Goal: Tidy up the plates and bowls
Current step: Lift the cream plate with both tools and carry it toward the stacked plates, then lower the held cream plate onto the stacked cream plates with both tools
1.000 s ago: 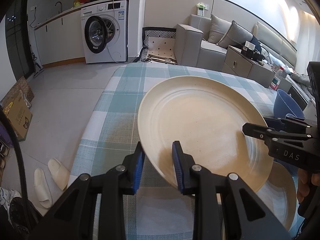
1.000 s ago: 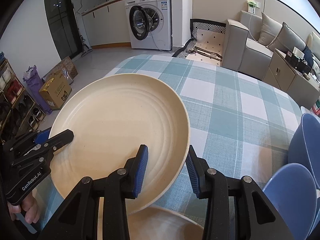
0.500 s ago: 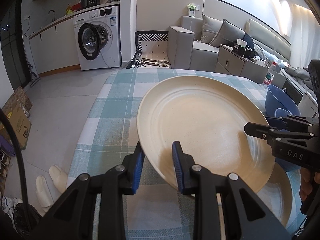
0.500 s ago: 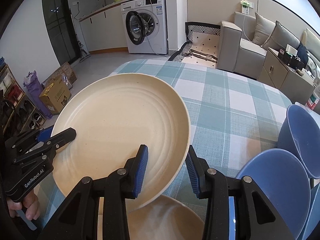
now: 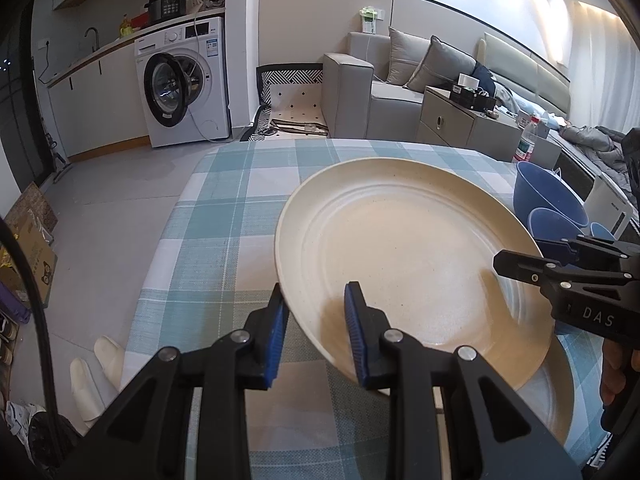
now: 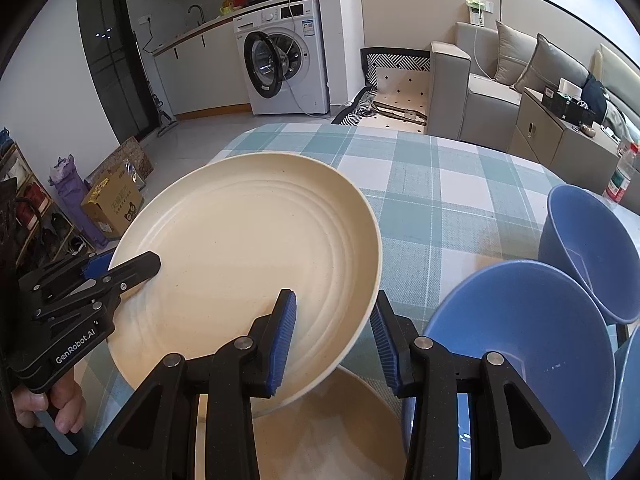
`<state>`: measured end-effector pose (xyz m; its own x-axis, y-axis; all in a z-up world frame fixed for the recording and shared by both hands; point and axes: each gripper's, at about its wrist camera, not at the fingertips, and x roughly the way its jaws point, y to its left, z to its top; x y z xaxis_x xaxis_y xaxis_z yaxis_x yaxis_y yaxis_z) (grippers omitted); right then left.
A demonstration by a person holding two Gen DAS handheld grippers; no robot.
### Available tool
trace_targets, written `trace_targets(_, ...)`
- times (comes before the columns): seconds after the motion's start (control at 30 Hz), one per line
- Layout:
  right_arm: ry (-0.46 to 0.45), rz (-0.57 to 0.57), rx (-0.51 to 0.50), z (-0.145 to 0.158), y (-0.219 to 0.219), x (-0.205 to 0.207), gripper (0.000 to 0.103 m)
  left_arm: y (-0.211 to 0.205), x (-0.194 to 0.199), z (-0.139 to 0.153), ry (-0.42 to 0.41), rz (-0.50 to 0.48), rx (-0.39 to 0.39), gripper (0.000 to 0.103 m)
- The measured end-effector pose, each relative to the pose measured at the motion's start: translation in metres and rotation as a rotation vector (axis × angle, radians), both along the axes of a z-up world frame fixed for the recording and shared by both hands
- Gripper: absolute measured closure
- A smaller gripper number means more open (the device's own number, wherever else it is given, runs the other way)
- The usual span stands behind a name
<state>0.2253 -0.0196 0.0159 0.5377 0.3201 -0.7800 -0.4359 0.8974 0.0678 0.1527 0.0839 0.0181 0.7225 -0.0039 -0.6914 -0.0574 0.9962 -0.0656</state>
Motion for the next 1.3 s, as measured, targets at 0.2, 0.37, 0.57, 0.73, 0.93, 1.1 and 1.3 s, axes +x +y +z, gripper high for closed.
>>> trace_targets(0.2, 0.0, -0.014, 0.014, 0.001, -0.012, -0.008, 0.064, -0.009, -0.003, 0.003, -0.004, -0.024, 0.007, 0.077)
trace_targets(0.37, 0.001, -0.018, 0.021, 0.002, -0.02, -0.018, 0.064, -0.014, -0.006, 0.002, 0.0, -0.035, 0.005, 0.077)
trace_targets(0.57, -0.004, -0.018, 0.033, 0.002, -0.029, -0.032, 0.064, -0.017, -0.015, -0.003, 0.021, -0.054, -0.028, 0.077)
trace_targets(0.73, -0.012, -0.015, 0.044, 0.005, -0.035, -0.044, 0.064, -0.024, -0.022, 0.003, 0.003, -0.062, -0.011, 0.077)
trace_targets(0.93, -0.026, -0.018, 0.041, 0.008, -0.04, -0.057, 0.064, -0.028, -0.028, 0.009, -0.017, -0.07, 0.002, 0.077)
trace_targets(1.1, -0.035, -0.02, 0.041, 0.01, -0.042, -0.065, 0.064, -0.032, -0.032, 0.013, -0.03, -0.074, 0.019, 0.077)
trace_targets(1.3, -0.046, -0.03, 0.047, 0.014, -0.047, -0.072, 0.064, -0.036, -0.036, 0.016, -0.035, -0.088, 0.023, 0.077)
